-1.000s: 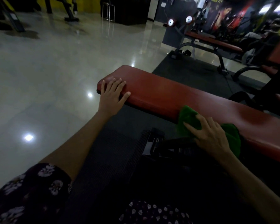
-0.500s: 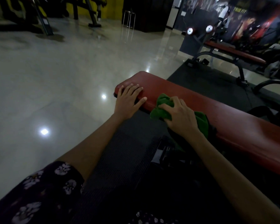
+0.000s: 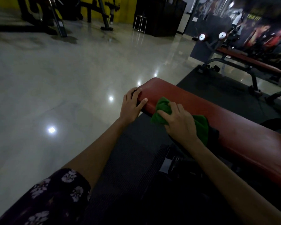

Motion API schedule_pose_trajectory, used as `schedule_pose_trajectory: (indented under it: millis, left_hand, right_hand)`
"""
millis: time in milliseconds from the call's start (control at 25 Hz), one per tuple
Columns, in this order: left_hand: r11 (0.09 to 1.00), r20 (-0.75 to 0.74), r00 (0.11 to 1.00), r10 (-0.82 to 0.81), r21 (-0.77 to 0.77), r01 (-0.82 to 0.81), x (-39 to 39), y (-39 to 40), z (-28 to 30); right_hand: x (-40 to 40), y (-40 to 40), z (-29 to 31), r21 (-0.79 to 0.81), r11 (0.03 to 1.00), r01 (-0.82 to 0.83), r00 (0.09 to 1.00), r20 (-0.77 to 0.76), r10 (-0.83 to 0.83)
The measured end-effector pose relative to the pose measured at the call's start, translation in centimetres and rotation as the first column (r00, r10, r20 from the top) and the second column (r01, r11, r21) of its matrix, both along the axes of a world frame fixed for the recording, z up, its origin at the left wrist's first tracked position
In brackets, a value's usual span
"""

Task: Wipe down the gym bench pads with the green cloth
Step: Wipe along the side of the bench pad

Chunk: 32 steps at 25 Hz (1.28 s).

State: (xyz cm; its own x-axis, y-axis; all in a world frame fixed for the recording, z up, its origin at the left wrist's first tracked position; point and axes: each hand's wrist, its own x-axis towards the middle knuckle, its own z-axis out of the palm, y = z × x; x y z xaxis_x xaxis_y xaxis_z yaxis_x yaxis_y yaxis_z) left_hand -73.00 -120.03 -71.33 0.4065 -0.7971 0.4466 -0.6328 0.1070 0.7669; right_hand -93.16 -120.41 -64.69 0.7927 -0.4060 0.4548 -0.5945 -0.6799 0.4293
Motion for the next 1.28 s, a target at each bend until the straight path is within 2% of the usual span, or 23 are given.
schedule_pose_trajectory:
  millis: [160,360,560,640,720,840,1000,1080,1200,1280]
  left_hand:
    - [0.989,0.013,1.0,0.004,-0.146,-0.002,1.1,0.1,-0.9]
    - [0.972,-0.134,0.99,-0.036,-0.236,0.003,1.4,-1.0,-1.8]
    - [0.97,-0.278,0.957,-0.082,-0.244,0.012,1.1,-1.4,-1.8]
    - [0.965,-0.279,0.955,-0.1,-0.261,0.025,1.4,-1.3,-1.8]
    - [0.97,-0.203,0.976,-0.076,-0.241,0.026,1.8,-0.9,-1.7]
    - [0.983,-0.057,0.998,-0.014,-0.181,0.004,1.9,-0.4,-1.2]
    - [0.993,-0.025,0.996,0.087,-0.078,-0.088,1.1,-0.2,0.5]
    - [0.985,0.061,0.983,0.171,0.002,-0.171,0.2,-0.3,1.2]
    - [0.932,0.278,0.92,0.277,0.157,-0.328,-1.0,-0.5,3.5]
    - [0.901,0.432,0.867,0.249,0.226,-0.371,-2.8,-1.1,5.2]
  right_hand:
    - [1.2,-0.2,0.2,-0.041,0.999,-0.029,0.998,-0.058,0.027]
    - [-4.9,0.3,-0.6,-0.121,0.991,-0.062,0.995,-0.084,0.052]
    - [3.3,-0.8,-0.1,0.037,0.999,0.001,1.0,-0.011,0.0]
    - [6.0,-1.3,0.5,0.112,0.994,0.004,1.0,0.017,-0.006]
    - [6.1,-1.4,0.9,0.191,0.982,0.003,1.0,0.022,-0.007]
    - [2.0,-0.9,1.7,0.289,0.956,0.046,0.999,-0.005,-0.047]
    - [-6.2,-3.3,3.5,0.51,0.84,0.186,0.965,0.064,-0.253]
    - [-11.0,-5.8,4.3,0.609,0.743,0.278,0.914,0.071,-0.4]
    - [-16.0,-8.0,5.9,0.701,0.593,0.395,0.757,0.117,-0.642]
    - [-16.2,-7.6,6.1,0.697,0.568,0.438,0.716,0.111,-0.689]
